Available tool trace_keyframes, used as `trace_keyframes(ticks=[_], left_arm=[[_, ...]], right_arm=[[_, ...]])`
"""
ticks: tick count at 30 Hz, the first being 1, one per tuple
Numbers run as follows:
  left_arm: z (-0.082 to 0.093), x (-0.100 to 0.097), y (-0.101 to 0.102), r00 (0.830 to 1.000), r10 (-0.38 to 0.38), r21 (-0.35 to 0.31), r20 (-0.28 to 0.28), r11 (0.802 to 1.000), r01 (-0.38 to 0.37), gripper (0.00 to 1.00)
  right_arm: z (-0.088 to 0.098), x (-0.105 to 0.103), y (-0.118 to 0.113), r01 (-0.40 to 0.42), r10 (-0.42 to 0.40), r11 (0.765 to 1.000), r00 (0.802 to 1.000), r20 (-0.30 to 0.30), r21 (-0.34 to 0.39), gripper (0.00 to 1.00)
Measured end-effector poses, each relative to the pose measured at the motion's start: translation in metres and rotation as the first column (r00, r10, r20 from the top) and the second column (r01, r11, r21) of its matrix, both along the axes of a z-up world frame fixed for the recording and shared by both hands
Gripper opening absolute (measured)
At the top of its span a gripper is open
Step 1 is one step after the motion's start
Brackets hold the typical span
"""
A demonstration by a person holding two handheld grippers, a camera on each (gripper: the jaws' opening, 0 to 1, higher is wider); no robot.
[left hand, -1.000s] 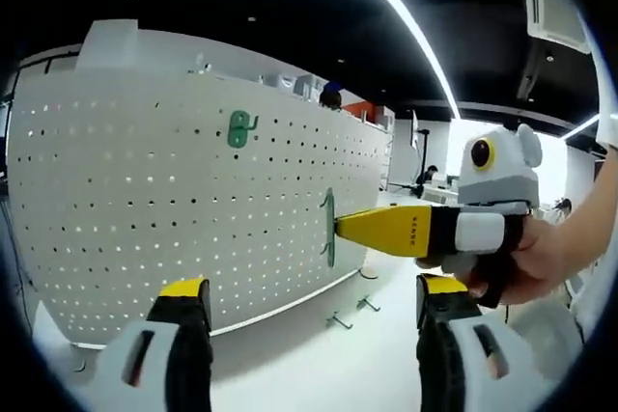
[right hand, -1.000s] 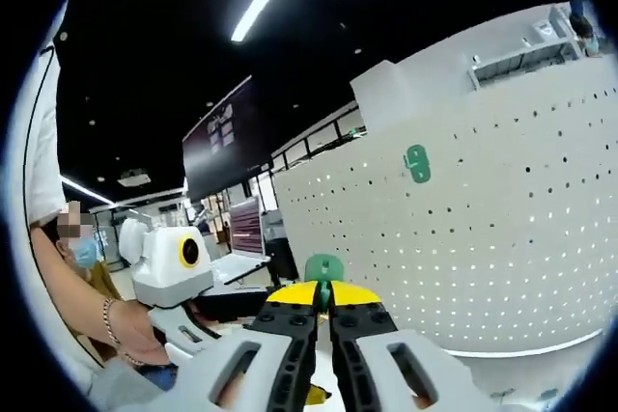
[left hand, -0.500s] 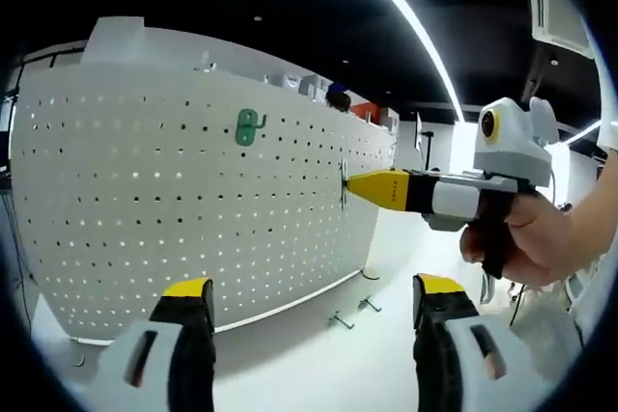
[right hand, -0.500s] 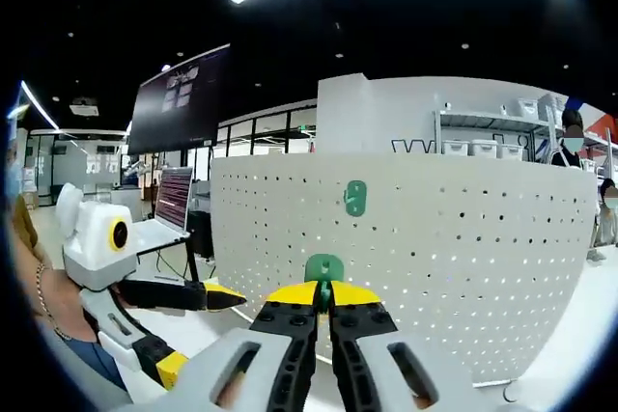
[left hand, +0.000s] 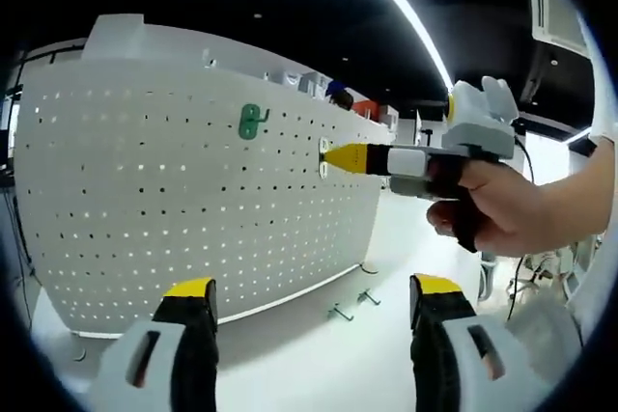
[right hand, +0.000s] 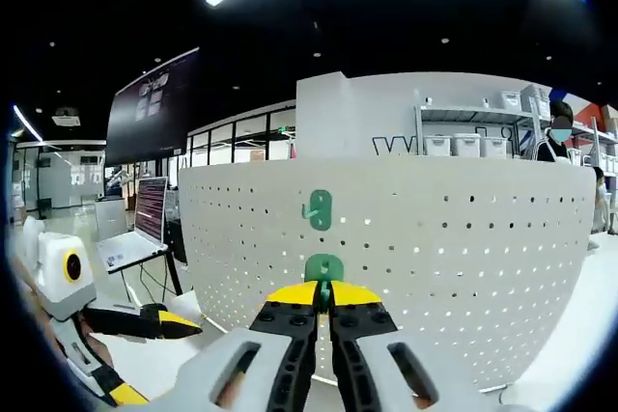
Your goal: Insert the hook assembly into the mounting plate slot until the hook locks in place.
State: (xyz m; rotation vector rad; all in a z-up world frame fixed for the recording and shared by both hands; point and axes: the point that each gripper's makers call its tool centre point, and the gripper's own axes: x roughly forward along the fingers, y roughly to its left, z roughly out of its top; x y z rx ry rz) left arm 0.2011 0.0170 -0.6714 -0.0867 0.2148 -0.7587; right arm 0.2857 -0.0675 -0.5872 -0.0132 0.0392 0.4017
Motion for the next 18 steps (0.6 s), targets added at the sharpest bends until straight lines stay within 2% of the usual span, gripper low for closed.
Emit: trace_keyframes(ticks=[9, 18], left_arm=[[-0.008, -0.006, 0.013, 1.000, 0.019, 0.000, -0.013, 1.000, -0.019, 0.84], [-0.020, -0.015, 0.021, 0.999, 0.015, 0.009, -0.028, 1.000, -0.015, 0.84]], right_arm=[[0.017, 0.026, -0.011, 0.047, -0.047, 0.999, 0.998, 0.030, 0.008, 0.01], [0.025, 0.043, -0.017, 0.064, -0.063, 0.998, 0.997, 0.047, -0.007, 0.01]])
